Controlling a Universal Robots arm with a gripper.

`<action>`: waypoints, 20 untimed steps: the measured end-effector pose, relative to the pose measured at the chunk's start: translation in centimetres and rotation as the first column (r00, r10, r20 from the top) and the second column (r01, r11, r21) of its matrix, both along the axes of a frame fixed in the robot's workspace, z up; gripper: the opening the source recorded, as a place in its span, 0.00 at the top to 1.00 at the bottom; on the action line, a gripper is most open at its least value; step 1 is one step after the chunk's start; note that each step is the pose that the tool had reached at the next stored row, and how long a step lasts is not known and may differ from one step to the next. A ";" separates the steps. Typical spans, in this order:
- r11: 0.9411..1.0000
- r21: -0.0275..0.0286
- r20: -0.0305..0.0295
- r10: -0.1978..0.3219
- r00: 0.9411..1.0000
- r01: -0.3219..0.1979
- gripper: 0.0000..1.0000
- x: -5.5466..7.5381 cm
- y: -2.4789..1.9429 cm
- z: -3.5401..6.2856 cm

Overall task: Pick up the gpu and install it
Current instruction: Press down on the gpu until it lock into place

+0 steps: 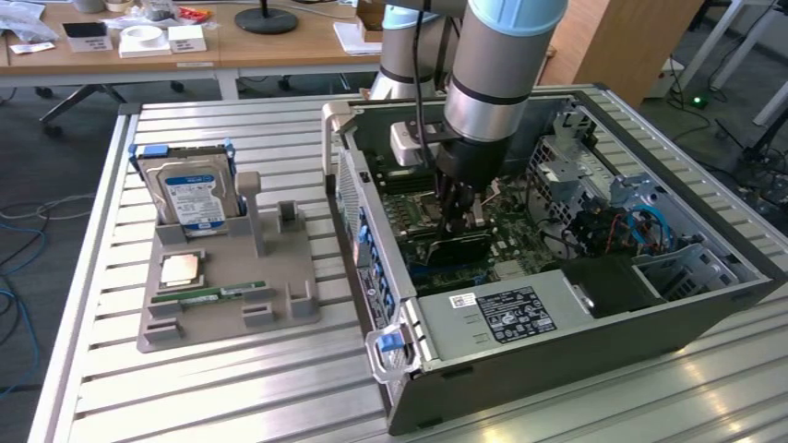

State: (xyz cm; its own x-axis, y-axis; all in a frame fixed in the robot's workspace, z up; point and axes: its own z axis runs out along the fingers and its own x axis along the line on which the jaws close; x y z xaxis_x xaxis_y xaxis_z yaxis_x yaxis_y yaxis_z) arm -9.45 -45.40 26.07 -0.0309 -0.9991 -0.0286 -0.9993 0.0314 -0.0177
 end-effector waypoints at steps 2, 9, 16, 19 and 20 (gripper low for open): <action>1.000 0.000 0.000 0.000 1.000 0.000 0.89 0.0 0.00 -0.01; 1.000 0.000 0.000 0.000 1.000 0.000 0.89 0.0 0.00 -0.06; 1.000 0.000 0.000 0.000 1.000 0.000 0.89 -0.1 0.00 -0.13; 1.000 0.000 0.000 0.000 1.000 0.000 0.89 -0.1 0.00 -0.15; 1.000 0.000 0.000 0.000 1.000 0.000 0.89 -0.1 0.01 -0.15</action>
